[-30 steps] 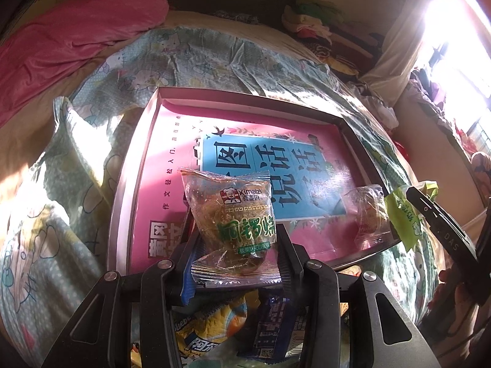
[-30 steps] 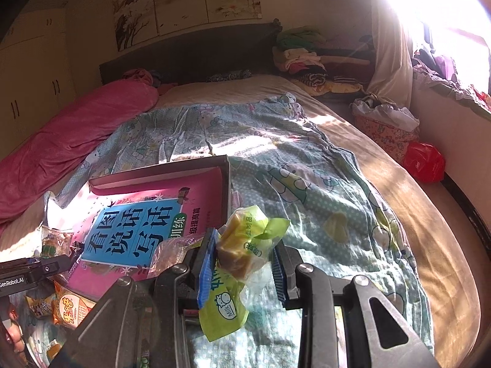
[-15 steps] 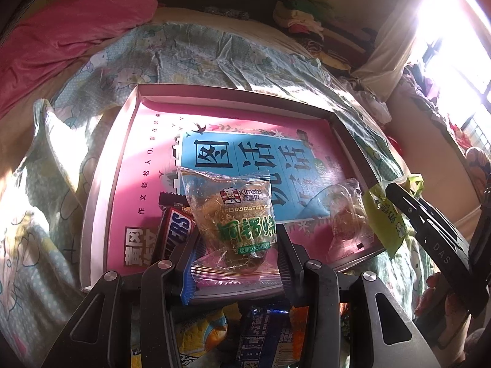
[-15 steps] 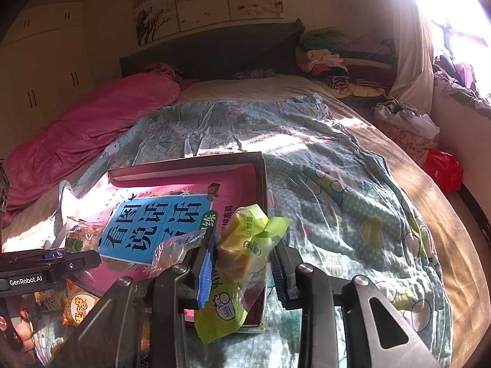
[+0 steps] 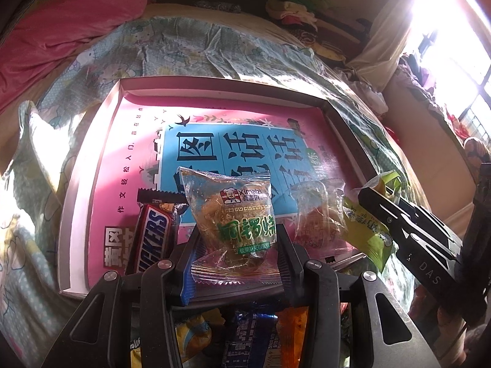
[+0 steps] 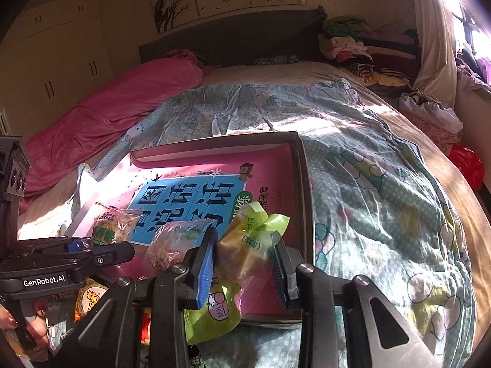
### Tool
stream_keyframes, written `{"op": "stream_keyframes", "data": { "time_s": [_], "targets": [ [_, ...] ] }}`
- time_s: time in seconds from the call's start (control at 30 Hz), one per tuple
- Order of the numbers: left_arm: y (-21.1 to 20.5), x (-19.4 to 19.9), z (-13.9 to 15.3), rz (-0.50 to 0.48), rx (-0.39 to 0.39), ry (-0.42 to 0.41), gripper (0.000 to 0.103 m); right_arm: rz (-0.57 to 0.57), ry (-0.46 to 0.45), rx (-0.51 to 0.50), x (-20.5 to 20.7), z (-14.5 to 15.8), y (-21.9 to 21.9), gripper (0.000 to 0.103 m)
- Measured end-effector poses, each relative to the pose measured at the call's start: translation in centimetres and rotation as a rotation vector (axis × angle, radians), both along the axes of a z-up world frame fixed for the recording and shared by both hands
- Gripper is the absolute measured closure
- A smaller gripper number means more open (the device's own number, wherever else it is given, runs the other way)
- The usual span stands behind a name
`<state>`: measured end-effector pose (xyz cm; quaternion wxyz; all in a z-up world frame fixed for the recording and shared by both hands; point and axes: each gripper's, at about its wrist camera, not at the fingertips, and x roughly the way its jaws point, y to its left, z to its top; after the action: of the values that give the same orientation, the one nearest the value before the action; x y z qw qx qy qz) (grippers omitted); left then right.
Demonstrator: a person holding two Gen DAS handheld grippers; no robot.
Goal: Organize snacks
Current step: 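Carry the pastry bag and yellow-green packet over the pink tray with both tools, then open the left tool to release the pastry while the right tool releases the packet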
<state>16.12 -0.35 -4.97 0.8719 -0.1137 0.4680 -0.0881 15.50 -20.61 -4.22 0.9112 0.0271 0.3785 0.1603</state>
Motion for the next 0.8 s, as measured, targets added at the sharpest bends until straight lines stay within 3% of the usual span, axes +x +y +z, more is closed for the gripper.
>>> {"op": "stream_keyframes", "data": {
  "time_s": [0.8],
  "targets": [
    [0.0, -0.07, -0.54, 0.004, 0.026, 0.006, 0.057, -0.014, 0.032, -0.039, -0.7, -0.47, -0.49, 0.065]
  ]
}}
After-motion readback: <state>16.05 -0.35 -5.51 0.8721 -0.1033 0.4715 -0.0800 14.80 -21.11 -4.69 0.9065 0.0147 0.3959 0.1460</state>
